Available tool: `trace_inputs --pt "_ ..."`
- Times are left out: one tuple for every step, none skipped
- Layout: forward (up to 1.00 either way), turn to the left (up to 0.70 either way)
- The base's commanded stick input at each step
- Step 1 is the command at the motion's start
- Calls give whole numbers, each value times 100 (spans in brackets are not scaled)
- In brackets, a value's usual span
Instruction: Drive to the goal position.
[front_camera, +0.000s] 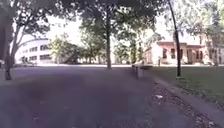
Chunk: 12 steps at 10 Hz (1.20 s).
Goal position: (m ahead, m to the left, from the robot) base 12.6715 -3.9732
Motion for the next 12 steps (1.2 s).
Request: trace_inputs --pt "0 0" --pt "0 0" --pt "0 0" --pt "0 0" --pt "0 0" --pt "12 0" --pt "62 0" --pt "70 0" --pt "70 0" --pt "70 0" --pt "70 0" --pt "70 -7"
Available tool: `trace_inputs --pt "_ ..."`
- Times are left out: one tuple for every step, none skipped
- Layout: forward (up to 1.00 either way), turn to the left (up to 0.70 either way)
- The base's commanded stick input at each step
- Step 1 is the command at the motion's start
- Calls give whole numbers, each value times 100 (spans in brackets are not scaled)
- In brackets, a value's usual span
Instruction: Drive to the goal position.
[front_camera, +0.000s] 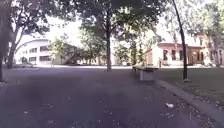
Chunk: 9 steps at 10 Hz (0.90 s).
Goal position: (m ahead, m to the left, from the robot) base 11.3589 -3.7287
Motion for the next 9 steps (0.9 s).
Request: trace_inputs --pt "70 -14" --pt "70 -13" --pt "70 -11" --pt "70 0" --pt "70 0" --pt "70 0" --pt "70 0" --pt "70 0" --pt "70 0"
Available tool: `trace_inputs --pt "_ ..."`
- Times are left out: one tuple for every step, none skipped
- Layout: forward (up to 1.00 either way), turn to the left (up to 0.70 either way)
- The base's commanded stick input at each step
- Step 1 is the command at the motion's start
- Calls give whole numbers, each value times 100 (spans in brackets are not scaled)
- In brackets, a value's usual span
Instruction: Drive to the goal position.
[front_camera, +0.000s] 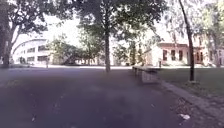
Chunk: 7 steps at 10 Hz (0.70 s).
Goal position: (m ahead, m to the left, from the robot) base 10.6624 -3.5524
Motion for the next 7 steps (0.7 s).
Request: trace_inputs --pt "70 -8" --pt "70 -14" --pt "70 -14" --pt "70 -10" --pt "70 -1" --pt "70 0" --pt "70 0"
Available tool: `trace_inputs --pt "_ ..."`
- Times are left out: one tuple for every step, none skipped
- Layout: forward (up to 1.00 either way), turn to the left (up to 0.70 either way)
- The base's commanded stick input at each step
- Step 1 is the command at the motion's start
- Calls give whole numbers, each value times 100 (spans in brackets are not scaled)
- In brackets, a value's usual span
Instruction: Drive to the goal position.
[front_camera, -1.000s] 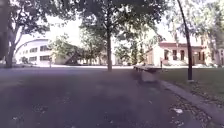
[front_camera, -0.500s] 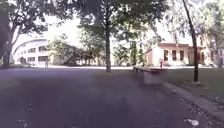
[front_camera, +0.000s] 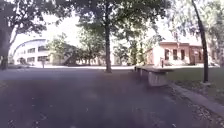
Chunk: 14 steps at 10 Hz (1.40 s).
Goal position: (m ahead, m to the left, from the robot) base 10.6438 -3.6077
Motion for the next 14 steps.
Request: trace_inputs --pt "70 0" --pt "70 0" --pt "70 0" --pt "70 0" --pt "70 -13" --pt "70 -14" --pt "70 -12" --pt "70 -10" --pt "70 -4" --pt "70 0" --pt "70 -9" --pt "70 -13" --pt "70 -14" --pt "70 -14"
